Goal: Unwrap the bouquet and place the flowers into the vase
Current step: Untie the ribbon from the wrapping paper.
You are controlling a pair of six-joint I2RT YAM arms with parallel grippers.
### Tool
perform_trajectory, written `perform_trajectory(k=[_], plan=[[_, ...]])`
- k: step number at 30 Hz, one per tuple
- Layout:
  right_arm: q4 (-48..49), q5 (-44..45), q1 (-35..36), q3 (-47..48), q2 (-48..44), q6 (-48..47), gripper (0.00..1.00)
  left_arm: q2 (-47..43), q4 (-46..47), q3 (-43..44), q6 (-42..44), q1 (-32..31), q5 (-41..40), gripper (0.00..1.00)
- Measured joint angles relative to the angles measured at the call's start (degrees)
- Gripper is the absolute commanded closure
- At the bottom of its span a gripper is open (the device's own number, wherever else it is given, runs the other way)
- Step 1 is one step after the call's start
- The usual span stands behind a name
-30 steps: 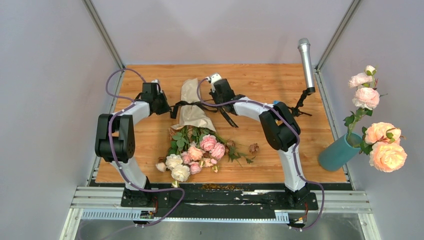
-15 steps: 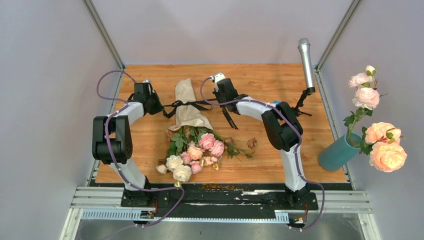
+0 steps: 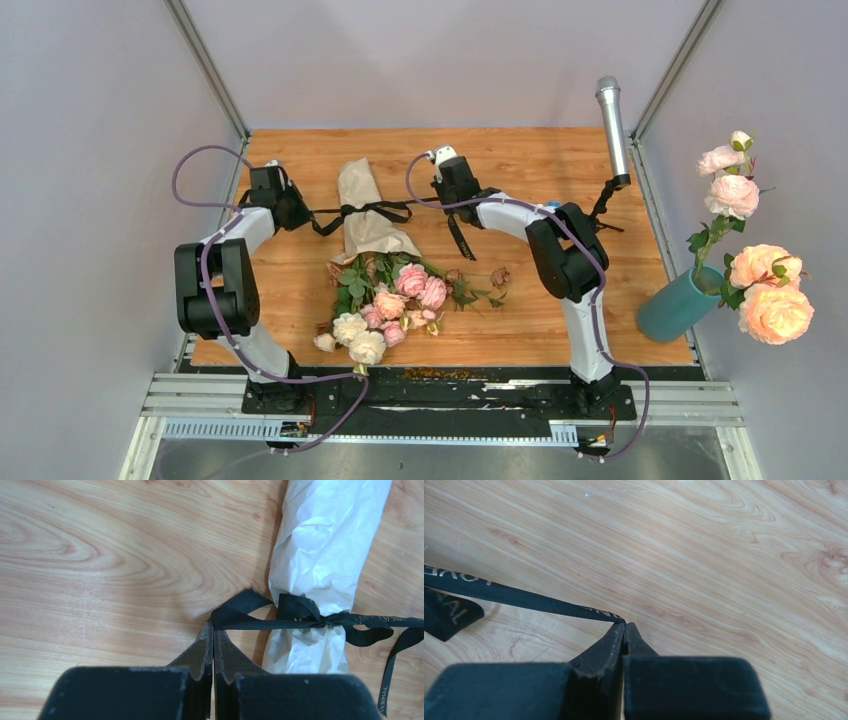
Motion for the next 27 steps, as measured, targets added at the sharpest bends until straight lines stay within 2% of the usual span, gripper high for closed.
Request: perform_trajectory(k=[27], plan=[[-0.1, 1.5, -3.1, -2.6, -1.0, 1.7, 1.00, -4.2, -2.2, -0.9, -0.2, 4.9, 0.4, 1.00]])
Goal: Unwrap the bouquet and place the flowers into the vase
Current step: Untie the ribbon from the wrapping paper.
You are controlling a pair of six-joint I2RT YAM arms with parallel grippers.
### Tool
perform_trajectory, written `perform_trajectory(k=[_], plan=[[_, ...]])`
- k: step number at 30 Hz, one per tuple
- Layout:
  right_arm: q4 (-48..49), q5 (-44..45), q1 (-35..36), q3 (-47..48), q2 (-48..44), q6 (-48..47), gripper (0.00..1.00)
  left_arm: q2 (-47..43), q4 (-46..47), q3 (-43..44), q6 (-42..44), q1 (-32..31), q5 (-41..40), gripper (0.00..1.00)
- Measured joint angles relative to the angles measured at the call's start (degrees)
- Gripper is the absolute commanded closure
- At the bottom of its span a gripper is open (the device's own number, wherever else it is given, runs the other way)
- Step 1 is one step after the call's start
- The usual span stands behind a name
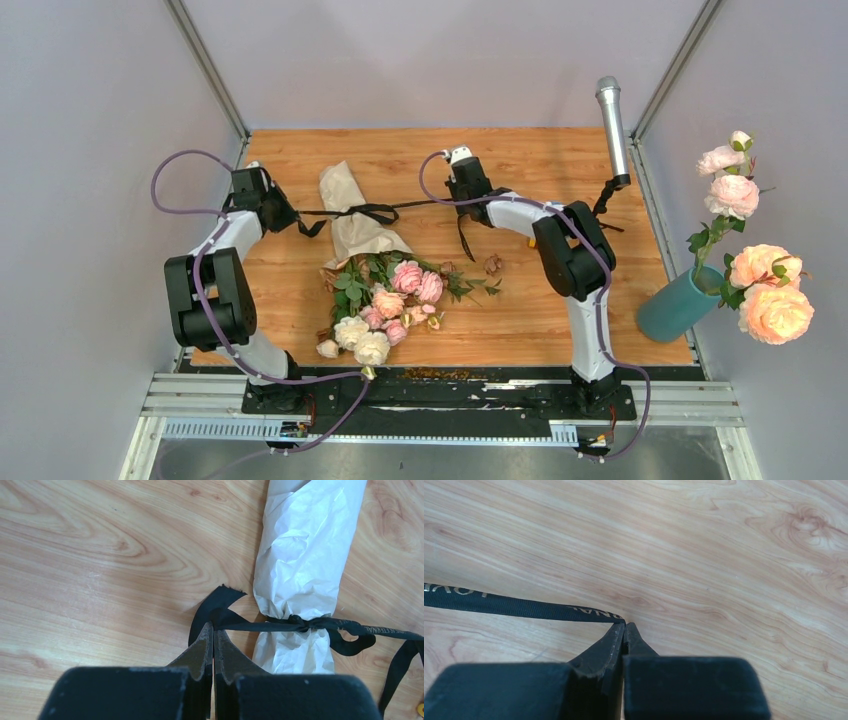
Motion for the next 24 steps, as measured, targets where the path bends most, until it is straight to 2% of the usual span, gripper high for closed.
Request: perform_trajectory(k=[24], plan=[[-0.5, 2.3, -2.9, -4.0, -3.1, 0.7, 1.00, -1.5, -0.2, -1.7, -0.4, 1.9, 0.9, 1.00]])
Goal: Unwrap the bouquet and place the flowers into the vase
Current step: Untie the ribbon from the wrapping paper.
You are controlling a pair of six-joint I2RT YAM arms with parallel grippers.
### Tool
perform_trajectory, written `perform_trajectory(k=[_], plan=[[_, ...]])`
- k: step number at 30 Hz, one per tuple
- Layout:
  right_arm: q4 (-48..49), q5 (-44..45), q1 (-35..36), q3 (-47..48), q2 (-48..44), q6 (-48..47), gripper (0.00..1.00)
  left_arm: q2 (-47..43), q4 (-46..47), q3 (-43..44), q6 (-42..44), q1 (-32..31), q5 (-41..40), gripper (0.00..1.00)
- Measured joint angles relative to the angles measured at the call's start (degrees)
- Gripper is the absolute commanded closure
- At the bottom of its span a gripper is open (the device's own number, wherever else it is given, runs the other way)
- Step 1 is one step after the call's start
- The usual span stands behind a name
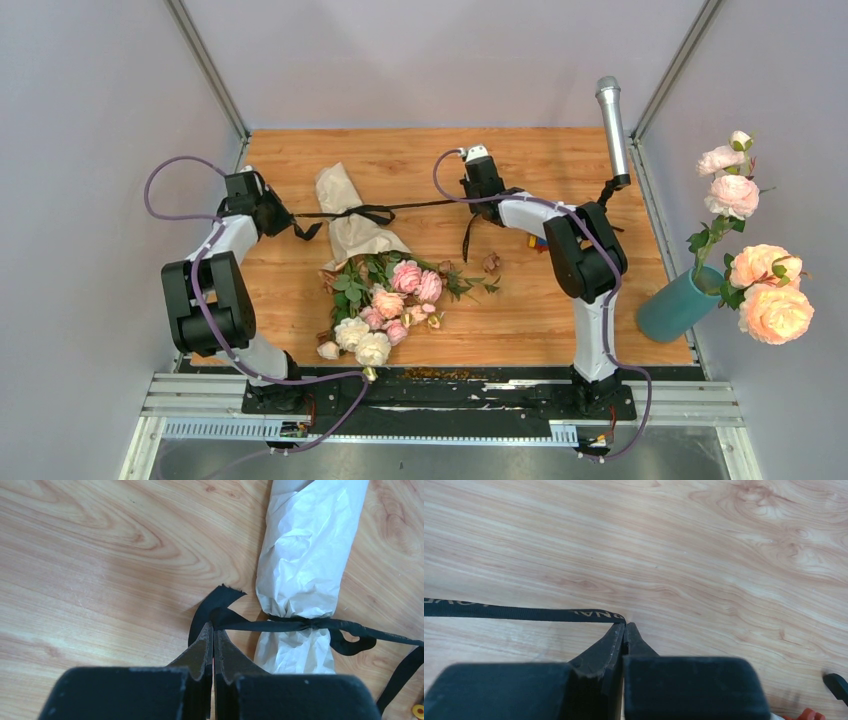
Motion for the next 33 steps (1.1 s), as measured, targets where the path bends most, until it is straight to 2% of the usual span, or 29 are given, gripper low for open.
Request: perform_trajectory(k=[16, 33], plan=[[-0.2, 2.1, -3.0, -1.8, -0.6, 0.0, 1.00, -1.5, -1.1, 0.4, 0.1, 2.0, -0.5, 1.00], [-0.2, 2.7, -5.5, -1.8, -0.7, 0.0, 1.00, -9.7, -8.7, 5.4, 4.9, 10.3, -3.6, 1.00]])
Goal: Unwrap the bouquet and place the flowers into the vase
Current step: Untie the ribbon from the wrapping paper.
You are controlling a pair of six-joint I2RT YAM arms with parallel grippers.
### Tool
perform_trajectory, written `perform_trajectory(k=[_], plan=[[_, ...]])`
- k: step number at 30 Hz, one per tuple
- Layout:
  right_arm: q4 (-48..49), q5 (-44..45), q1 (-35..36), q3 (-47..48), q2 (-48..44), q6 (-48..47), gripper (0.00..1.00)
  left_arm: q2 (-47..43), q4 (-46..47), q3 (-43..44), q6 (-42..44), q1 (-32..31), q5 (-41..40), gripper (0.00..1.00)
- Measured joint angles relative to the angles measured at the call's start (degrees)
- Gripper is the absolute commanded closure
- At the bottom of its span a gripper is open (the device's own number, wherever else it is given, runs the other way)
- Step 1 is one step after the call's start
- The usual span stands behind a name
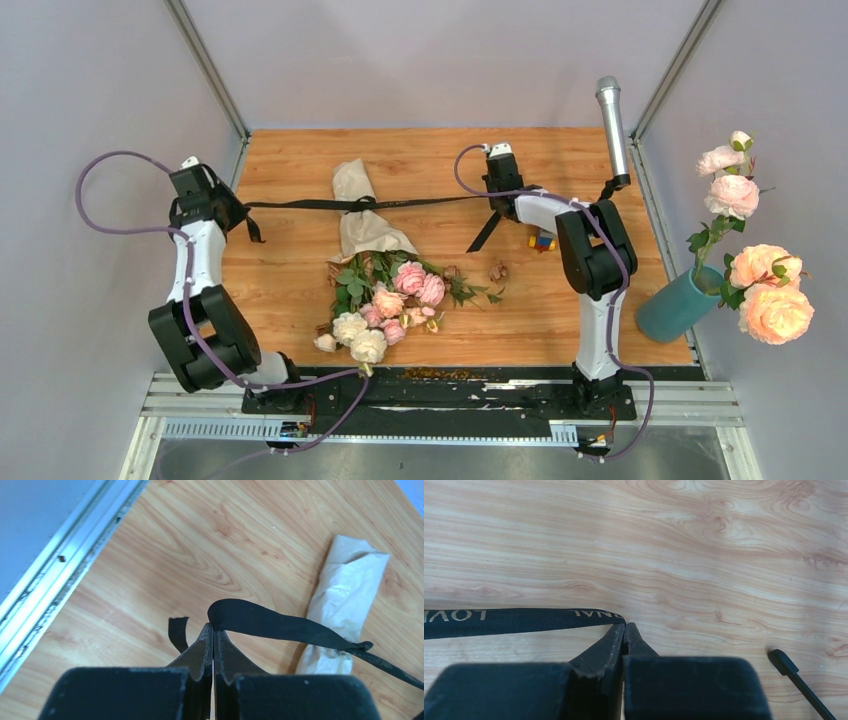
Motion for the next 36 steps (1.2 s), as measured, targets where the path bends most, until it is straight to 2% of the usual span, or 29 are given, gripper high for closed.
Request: perform_trajectory(k=[10, 18, 20, 21, 23, 25, 27, 29, 32, 36], plan=[[-0.3, 0.6, -1.5, 0.0, -0.4, 0.0, 1.00, -5.0, -4.4, 0.2, 1.9, 6.7, -3.0, 1.00], [-1.5, 0.6, -2.4, 0.0, -0.6, 0.4, 1.00, -10.9, -5.1, 0.2, 1.9, 8.2, -10.8, 0.98], [-2.2, 0.5, -2.6, 0.0, -0.7, 0.8, 1.00, -12.7, -5.1, 0.2, 2.4, 8.3, -13.5, 0.85], [-2.6, 0.4, -2.7, 0.1, -0.7, 0.9, 0.97, -13.2, -5.1, 0.2, 2.6, 8.3, -14.1, 0.75], [-3.6, 0.0, -2.9, 0.4, -0.7, 1.2, 0.85, -13.8, -5.0, 0.1, 3.3, 8.3, -14.8, 0.53], [-4.9, -0.7, -3.1, 1.0, -0.7, 1.5, 0.69, -14.0, -4.7, -0.6, 4.0, 8.3, -14.7, 0.36], [-6.1, -1.7, -3.2, 1.6, -0.9, 1.6, 0.57, -14.0, -4.7, -1.6, 4.5, 8.3, -14.0, 0.28], [-6.9, -3.1, -3.2, 1.7, -1.5, 1.7, 0.49, -14.0, -4.9, -2.7, 4.7, 8.0, -13.0, 0.23], [-8.1, -6.8, -3.3, 1.7, -3.0, 1.5, 0.41, -14.0, -5.3, -3.4, 5.1, 5.6, -12.3, 0.17], [-9.1, -13.7, -3.2, 1.7, -5.6, 1.9, 0.35, -13.5, -5.4, -3.4, 5.7, -2.3, -11.0, 0.13]])
